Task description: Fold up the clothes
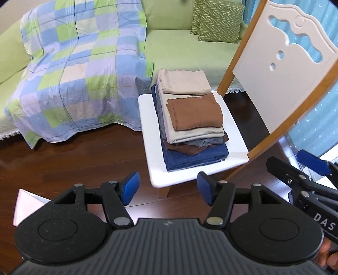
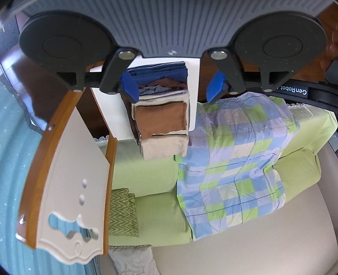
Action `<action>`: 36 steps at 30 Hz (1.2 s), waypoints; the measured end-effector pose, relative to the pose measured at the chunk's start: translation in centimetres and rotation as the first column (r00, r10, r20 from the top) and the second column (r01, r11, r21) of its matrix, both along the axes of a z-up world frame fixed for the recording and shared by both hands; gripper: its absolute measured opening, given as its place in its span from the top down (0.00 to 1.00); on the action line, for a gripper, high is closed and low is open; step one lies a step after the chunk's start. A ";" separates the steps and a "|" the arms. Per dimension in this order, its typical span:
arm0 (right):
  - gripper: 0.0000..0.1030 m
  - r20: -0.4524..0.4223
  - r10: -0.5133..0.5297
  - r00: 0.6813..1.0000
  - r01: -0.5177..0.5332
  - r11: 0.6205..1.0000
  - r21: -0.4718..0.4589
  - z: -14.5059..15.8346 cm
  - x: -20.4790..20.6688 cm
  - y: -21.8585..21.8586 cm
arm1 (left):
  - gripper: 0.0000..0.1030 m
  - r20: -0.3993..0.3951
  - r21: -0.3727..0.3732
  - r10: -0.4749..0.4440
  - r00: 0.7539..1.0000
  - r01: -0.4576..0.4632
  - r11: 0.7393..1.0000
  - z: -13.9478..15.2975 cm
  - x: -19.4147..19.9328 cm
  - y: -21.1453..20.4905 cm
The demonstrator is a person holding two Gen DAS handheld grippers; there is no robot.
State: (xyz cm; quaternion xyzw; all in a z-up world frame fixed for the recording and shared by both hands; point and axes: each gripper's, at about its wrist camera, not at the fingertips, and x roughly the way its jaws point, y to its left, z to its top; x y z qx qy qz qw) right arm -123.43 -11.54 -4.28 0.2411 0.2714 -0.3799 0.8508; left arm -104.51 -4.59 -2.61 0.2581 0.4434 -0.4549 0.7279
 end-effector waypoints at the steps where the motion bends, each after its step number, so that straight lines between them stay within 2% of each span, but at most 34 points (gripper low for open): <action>1: 0.27 -0.004 0.008 1.000 -0.008 1.000 -0.004 0.7 -0.4 0.6 | 0.32 0.017 -0.003 0.000 1.000 0.000 1.000 0.6 -0.5 0.4; 4: 0.23 -0.013 0.035 0.999 -0.035 0.999 -0.010 2.2 -1.6 1.9 | 0.30 0.042 -0.010 0.016 0.999 -0.016 1.000 1.7 -1.9 1.2; 9: 0.18 -0.030 0.075 0.997 -0.075 0.997 -0.002 3.5 -3.5 2.8 | 0.30 0.032 -0.009 0.055 0.998 -0.055 0.998 2.3 -4.4 2.0; 14: 0.10 -0.039 0.133 0.990 -0.135 0.990 -0.034 5.0 -6.1 3.6 | 0.28 0.033 -0.021 0.079 0.996 -0.078 0.997 3.3 -7.4 2.4; 19: 0.09 -0.045 0.185 0.982 -0.188 0.981 -0.053 5.7 -7.8 3.8 | 0.28 0.042 -0.047 0.120 0.992 -0.118 0.992 4.1 -8.9 3.1; 30: 0.07 -0.044 0.232 0.972 -0.234 0.970 -0.061 5.8 -8.7 3.1 | 0.28 0.047 -0.055 0.146 0.988 -0.143 0.988 4.4 -9.5 2.7; 36: 0.06 -0.069 0.212 0.975 -0.216 0.975 -0.056 5.6 -7.1 2.4 | 0.28 0.021 -0.052 0.117 0.993 -0.115 0.992 3.7 -7.6 1.6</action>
